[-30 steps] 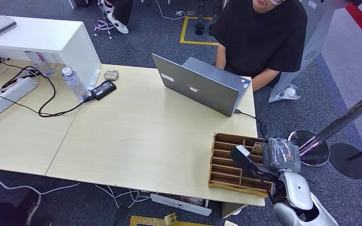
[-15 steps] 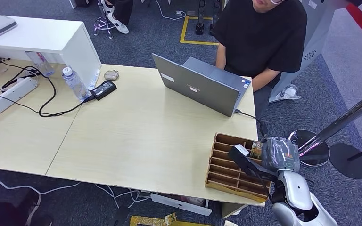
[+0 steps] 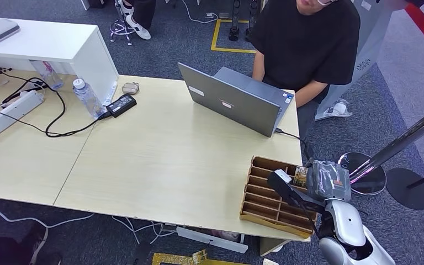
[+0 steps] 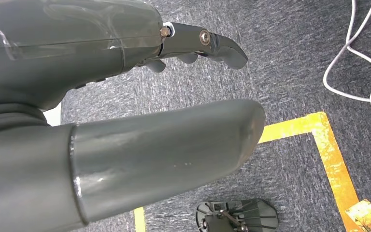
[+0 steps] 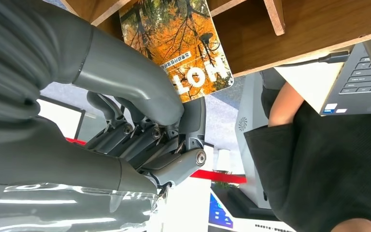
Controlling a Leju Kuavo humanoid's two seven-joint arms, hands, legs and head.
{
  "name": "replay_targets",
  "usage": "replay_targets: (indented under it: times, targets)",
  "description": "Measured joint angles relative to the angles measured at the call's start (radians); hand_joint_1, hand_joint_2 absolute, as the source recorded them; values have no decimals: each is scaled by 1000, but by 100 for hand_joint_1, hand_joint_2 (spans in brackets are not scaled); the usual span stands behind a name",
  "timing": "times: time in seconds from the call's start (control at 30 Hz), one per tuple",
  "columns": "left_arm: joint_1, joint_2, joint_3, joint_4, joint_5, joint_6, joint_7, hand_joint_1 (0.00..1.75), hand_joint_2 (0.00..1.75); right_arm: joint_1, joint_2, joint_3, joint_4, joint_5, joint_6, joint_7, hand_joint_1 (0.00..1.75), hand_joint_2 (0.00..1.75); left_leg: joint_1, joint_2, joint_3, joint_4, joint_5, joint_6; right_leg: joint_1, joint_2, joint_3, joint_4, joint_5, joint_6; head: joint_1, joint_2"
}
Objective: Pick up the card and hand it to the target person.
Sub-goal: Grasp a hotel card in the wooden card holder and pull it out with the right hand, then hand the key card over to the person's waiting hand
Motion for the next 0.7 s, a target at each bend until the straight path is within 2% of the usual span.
replay_targets:
  times: [0.37,0.7]
  targets:
    - [0,0,0,0,0,-1,0,0,0,2,0,1,-7,55,-65,-12,175,175,0,0,0,0,0,0,0,0,0,0,0,0,0,0]
    - [0,0,0,0,-8,-1,4,0,0,31,1,-27,-38,201,-279,-53,175,175,0,0,0,0,0,0,0,0,0,0,0,0,0,0]
